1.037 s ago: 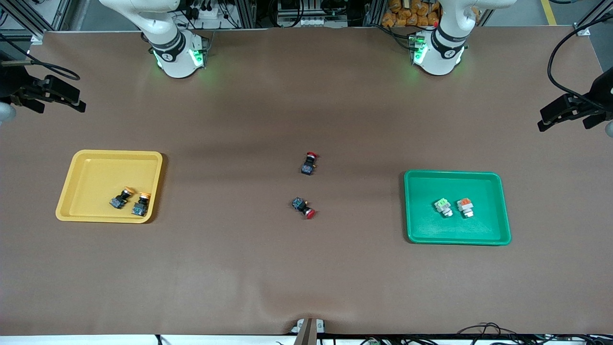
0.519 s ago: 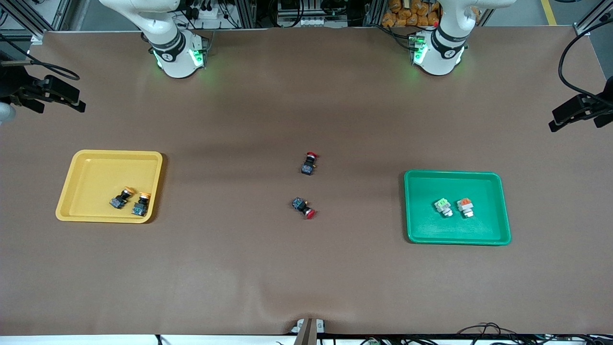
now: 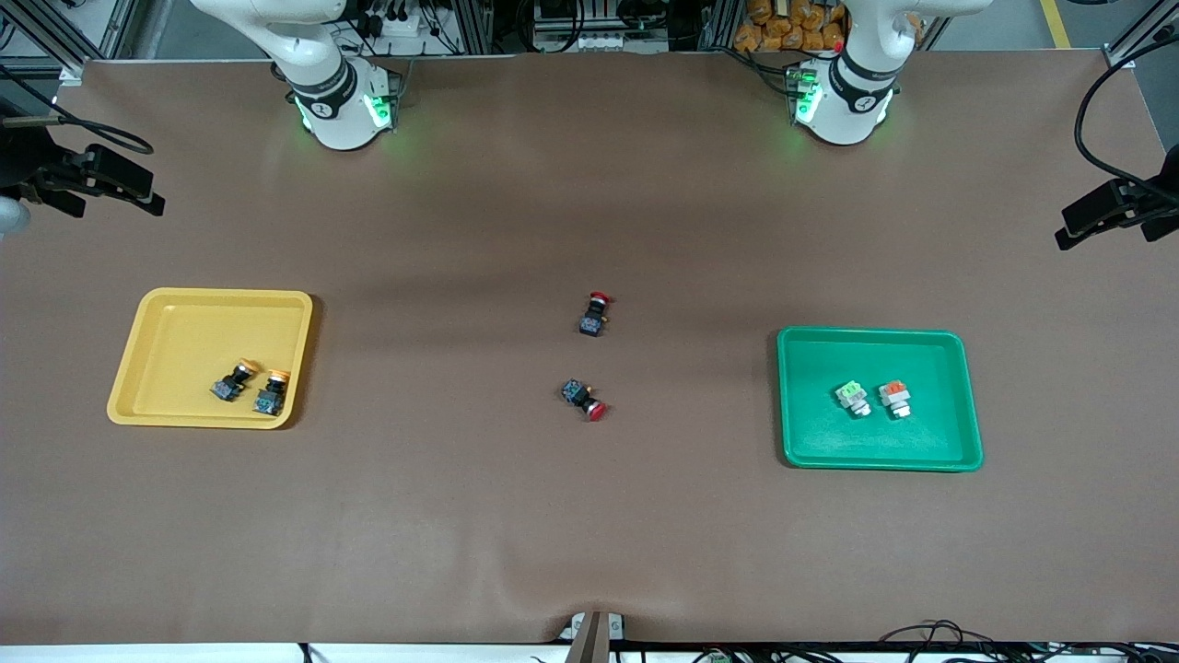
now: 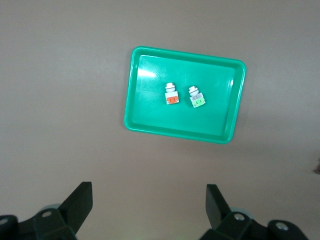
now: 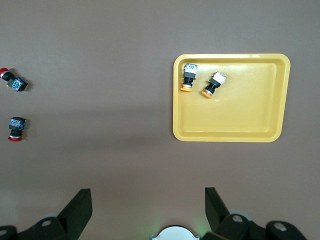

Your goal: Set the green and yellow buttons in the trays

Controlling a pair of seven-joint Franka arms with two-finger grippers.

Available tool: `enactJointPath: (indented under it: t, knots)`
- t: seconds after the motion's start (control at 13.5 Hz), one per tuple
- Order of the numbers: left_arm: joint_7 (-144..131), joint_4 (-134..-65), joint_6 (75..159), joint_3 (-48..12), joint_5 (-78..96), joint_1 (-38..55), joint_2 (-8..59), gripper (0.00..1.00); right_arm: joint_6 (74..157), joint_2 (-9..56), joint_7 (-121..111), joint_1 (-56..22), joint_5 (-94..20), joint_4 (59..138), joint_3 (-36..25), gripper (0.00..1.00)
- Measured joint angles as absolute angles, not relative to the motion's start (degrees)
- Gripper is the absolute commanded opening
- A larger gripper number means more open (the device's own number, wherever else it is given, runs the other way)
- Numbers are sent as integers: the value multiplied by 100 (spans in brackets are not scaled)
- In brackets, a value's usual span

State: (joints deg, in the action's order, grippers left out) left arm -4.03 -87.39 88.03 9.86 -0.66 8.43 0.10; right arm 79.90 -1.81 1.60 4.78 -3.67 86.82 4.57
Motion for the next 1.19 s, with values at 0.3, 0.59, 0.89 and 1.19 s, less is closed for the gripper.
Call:
enactJointPath:
  t: [0.3, 0.59, 0.89, 1.19]
  knots:
    - [-412, -8843, 8769, 910, -66, 857, 10, 100, 7985, -181, 158, 477, -367, 8683, 457, 100]
    - [-473, -8850, 8757, 668, -66, 880, -21, 100, 7982, -181, 157, 477, -367, 8684, 458, 100]
    - [-511, -8850, 8756, 559, -66, 865, -25, 100, 7981, -181, 156, 477, -367, 8685, 458, 100]
    - [-507, -8846, 8756, 579, -66, 840, -27, 100, 7980, -181, 156, 477, -367, 8685, 458, 100]
